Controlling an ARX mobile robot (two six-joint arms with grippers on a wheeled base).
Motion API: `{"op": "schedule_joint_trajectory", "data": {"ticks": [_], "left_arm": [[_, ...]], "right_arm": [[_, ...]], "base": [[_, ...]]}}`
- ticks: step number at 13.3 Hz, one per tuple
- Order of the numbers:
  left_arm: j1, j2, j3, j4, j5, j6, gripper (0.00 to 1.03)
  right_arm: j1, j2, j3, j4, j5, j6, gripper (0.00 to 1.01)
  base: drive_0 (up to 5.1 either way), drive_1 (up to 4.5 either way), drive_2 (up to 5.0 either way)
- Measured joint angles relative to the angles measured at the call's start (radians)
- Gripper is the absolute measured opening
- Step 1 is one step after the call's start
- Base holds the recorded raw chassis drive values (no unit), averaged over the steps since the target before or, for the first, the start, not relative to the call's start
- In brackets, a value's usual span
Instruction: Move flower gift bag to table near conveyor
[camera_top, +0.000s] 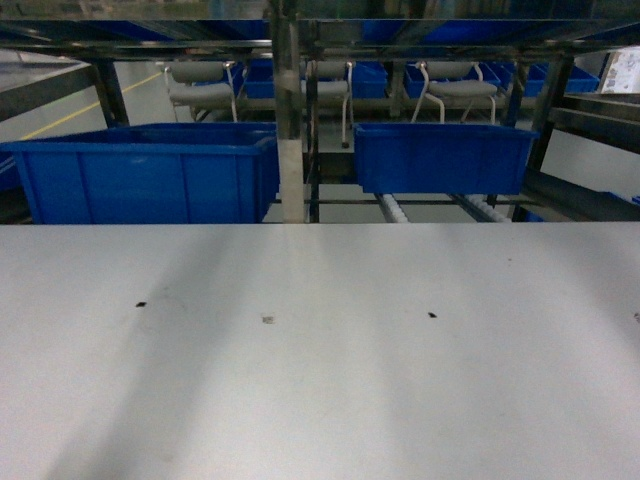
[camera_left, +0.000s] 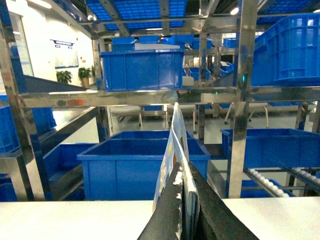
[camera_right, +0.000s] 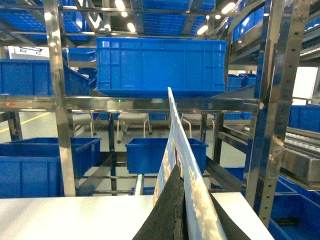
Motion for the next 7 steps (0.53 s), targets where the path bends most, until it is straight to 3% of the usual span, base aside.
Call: {"op": "schedule_joint_trajectory", "data": {"ticks": [3,7], "left_arm": [[0.0,0.0,0.0,0.001,-0.001,0.0,0.02],[0.005,-0.001,0.0,0.002,-0.006,0.0,0.02]], "right_arm": [[0.0,0.0,0.0,0.002,-0.001,0.0,0.02],[0.0,0.0,0.0,-0.004,-0.005,0.0,0.02]], "base": [[-5.0,2.41,2.4],[0.0,0.0,0.0]]}}
